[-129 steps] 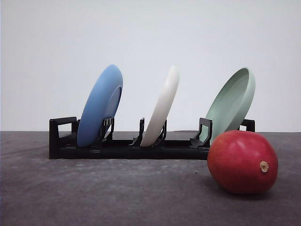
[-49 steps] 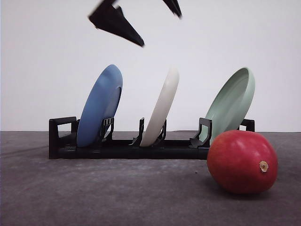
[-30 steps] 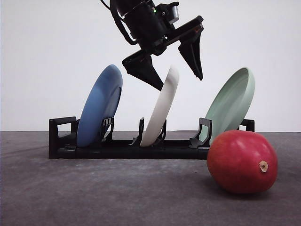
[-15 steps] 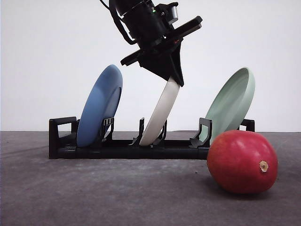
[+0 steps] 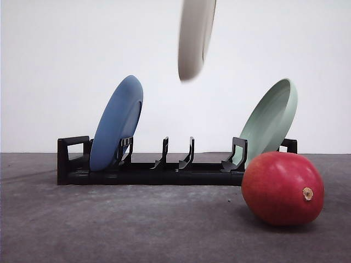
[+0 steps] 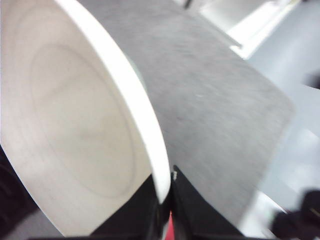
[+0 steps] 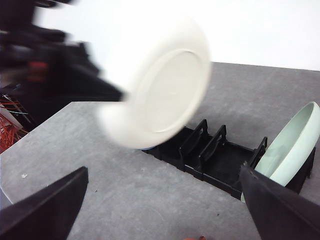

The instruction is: Place pomegranate in white plate

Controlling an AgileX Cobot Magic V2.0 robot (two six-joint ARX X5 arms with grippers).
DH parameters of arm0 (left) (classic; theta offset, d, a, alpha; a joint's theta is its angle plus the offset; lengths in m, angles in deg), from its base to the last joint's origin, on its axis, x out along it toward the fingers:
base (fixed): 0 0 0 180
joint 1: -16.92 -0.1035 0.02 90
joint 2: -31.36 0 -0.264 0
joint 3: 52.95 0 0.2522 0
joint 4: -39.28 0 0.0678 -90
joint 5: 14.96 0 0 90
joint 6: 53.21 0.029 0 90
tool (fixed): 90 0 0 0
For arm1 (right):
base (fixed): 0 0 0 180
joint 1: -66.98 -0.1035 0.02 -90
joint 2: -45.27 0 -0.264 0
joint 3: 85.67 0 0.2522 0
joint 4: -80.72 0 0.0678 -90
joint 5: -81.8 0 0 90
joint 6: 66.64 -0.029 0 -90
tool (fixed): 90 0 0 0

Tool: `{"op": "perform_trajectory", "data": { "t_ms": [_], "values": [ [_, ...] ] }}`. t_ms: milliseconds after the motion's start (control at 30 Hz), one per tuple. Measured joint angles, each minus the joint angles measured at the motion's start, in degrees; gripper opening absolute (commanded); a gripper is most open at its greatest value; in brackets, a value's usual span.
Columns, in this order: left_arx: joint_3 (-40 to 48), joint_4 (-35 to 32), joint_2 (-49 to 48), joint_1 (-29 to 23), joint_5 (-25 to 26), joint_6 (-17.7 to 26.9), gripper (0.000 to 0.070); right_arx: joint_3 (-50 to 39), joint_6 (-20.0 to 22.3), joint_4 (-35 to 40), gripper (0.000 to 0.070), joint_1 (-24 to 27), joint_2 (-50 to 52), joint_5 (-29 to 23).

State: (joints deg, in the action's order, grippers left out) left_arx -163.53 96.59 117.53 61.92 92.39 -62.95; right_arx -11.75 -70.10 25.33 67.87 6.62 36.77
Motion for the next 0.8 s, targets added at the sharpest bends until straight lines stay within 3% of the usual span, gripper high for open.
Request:
{"op": "perform_trajectory", "data": {
  "t_ms": [167,400,533,800],
  "values": [
    [0.0,12.8,-7.6,4.1,-1.5,0.4,0.0000,0.0,-0.2,-0.2,0.0617,0.0,0.0,0.0],
    [0.5,33.1,-10.4,13.0,-20.3,0.9,0.0000,0.0,-0.4,-0.3,0.0617,0.0,0.0,0.0],
    [3.9,34.3,-9.4,17.7,-29.6,-0.9,0.0000,0.0,-0.4,-0.3,0.0617,0.0,0.0,0.0],
    [15.1,30.1,-4.3,23.4,-32.3,-4.1,0.0000,0.0,-0.4,-0.3,0.0617,0.0,0.0,0.0]
  ]
}}
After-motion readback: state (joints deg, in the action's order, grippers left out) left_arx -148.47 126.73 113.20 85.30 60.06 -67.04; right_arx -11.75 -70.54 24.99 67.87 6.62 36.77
